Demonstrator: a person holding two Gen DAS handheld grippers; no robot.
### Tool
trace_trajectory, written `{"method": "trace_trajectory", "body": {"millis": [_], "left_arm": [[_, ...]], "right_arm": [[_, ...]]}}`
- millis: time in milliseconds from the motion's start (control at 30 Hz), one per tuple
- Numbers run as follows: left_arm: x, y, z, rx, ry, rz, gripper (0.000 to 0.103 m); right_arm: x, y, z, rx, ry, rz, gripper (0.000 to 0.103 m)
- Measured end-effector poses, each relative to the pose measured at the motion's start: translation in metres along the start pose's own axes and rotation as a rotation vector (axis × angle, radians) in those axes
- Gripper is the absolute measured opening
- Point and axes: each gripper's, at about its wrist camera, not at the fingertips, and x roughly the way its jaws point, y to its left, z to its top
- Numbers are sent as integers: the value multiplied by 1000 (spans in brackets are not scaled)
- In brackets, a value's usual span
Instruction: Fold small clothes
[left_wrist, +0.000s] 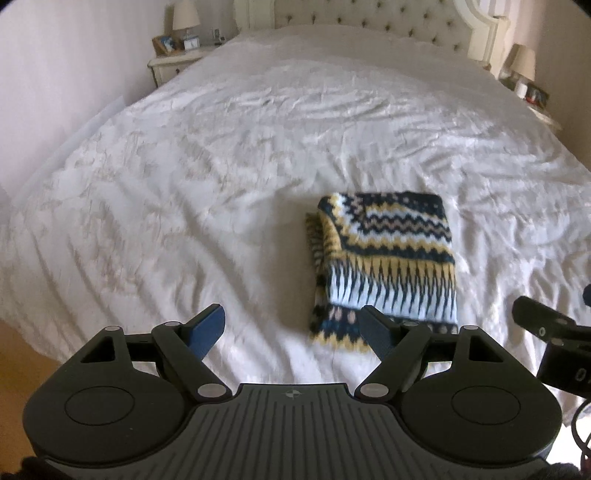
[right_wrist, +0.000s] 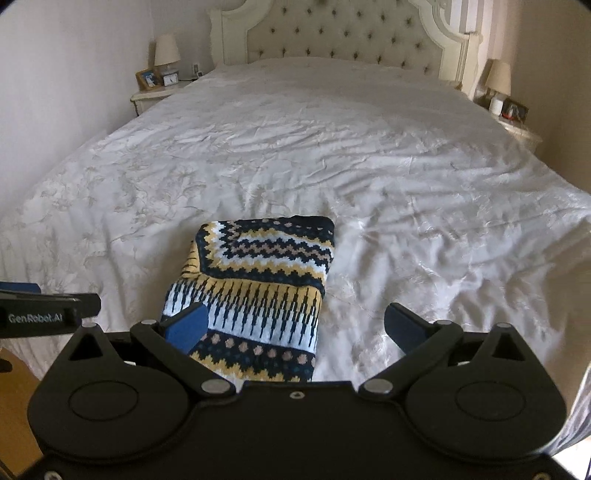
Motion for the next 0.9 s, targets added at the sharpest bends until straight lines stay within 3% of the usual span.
{"method": "trace_trajectory", "body": {"millis": [200, 533, 900], "left_arm": [[-11, 3, -17, 9, 16, -4, 79], [-24, 2, -28, 21, -2, -38, 78], [-32, -5, -32, 26, 1, -51, 78]], "right_arm": [[-15, 11, -11, -14, 3, -41, 101], [-25, 8, -19, 55, 44, 27, 101], [-38, 7, -22, 55, 25, 19, 101]]}}
